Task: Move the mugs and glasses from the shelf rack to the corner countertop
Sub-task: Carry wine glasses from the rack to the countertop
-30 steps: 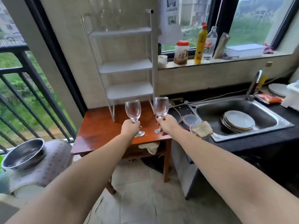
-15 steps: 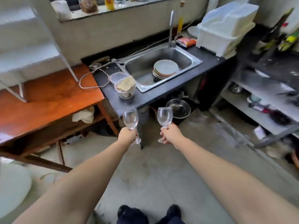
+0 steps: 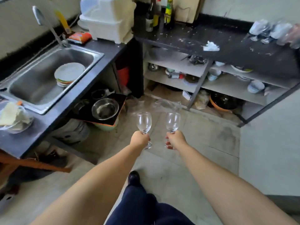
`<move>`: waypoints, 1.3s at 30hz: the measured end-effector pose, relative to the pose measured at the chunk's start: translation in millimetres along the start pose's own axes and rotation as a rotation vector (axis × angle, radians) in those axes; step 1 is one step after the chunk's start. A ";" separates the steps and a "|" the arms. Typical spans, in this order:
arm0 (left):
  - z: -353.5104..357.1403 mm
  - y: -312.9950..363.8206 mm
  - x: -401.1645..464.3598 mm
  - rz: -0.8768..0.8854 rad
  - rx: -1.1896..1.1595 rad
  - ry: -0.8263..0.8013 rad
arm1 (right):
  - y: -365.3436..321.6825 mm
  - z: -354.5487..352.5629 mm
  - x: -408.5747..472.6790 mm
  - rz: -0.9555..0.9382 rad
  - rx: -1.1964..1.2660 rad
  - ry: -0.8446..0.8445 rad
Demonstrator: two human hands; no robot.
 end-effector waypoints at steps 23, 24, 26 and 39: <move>349.6 200.5 145.8 0.091 0.336 -0.437 | 22.7 -312.5 156.2 0.247 0.534 0.430; 361.0 201.3 145.8 0.086 0.337 -0.458 | 26.8 -318.8 159.5 0.249 0.548 0.430; 394.4 208.2 147.5 0.082 0.358 -0.494 | 36.1 -342.1 168.9 0.250 0.562 0.440; 619.7 311.8 181.6 0.167 0.373 -0.474 | 49.1 -571.9 285.4 0.209 0.383 0.451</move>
Point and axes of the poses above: each hand's wrist, its own x-axis towards the middle knuckle, its own z-axis out of the palm, y = z × x, the point moved 8 cm from there along x, towards the middle knuckle, and after that the axes turned 14 degrees about -x, right-handed, at the moved point
